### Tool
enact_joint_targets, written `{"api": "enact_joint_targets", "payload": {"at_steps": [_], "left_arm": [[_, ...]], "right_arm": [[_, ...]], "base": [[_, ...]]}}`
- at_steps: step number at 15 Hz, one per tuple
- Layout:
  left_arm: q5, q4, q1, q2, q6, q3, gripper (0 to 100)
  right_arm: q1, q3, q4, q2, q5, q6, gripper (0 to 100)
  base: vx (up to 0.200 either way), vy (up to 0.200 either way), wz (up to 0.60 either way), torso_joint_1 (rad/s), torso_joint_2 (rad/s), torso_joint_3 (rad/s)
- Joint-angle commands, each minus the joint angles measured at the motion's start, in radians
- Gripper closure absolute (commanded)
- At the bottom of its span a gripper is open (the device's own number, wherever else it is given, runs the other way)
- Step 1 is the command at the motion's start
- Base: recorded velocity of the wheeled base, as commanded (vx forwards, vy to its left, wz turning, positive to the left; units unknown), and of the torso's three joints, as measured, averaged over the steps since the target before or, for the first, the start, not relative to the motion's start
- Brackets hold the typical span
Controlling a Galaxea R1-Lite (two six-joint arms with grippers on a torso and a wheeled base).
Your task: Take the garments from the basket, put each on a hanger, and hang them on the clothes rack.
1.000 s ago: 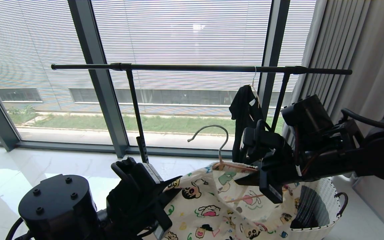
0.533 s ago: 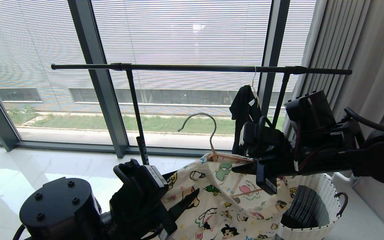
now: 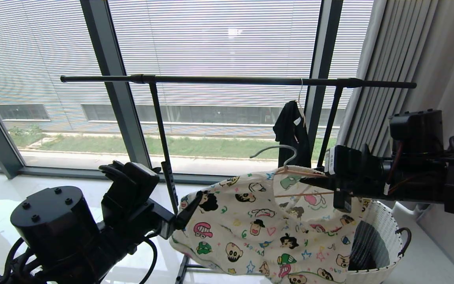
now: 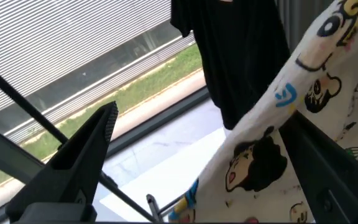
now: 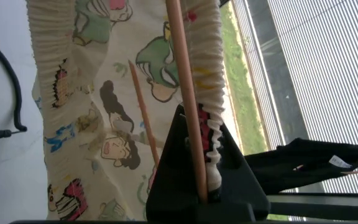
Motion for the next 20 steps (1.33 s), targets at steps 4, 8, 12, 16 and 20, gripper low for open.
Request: {"api": "enact_joint_targets", "payload": {"at_steps": [4, 8, 12, 16, 20], "left_arm": [[-0.058, -0.05, 0.037, -0.006, 0.001, 0.082, 0], [-0.121, -0.057, 0.052, 0.095, 0.007, 0.203, 0], [-0.124, -0.241, 0.054, 0.325, -0.004, 0.128, 0], [-0.179, -0.241, 0.051, 0.341, -0.024, 0.092, 100], [-0.177, -0.241, 0.065, 0.322, -0.027, 0.102, 100]], "right_arm": [[-0.116, 0.004, 0.0, -0.049, 0.042, 0.0, 100], [-0.116, 0.005, 0.0, -0.081, 0.069, 0.034, 100], [-0.064, 0.025, 0.016, -0.133, 0.081, 0.06, 100], [-0.041, 0.041, 0.022, -0.158, 0.078, 0.078, 100], [-0.043, 0.047, 0.022, -0.158, 0.075, 0.087, 100]], "base": [[0.0, 0.0, 0.0, 0.0, 0.0, 0.0], [0.0, 0.0, 0.0, 0.0, 0.0, 0.0], [0.0, 0.0, 0.0, 0.0, 0.0, 0.0], [0.0, 0.0, 0.0, 0.0, 0.0, 0.0], [0.0, 0.0, 0.0, 0.0, 0.0, 0.0]]}}
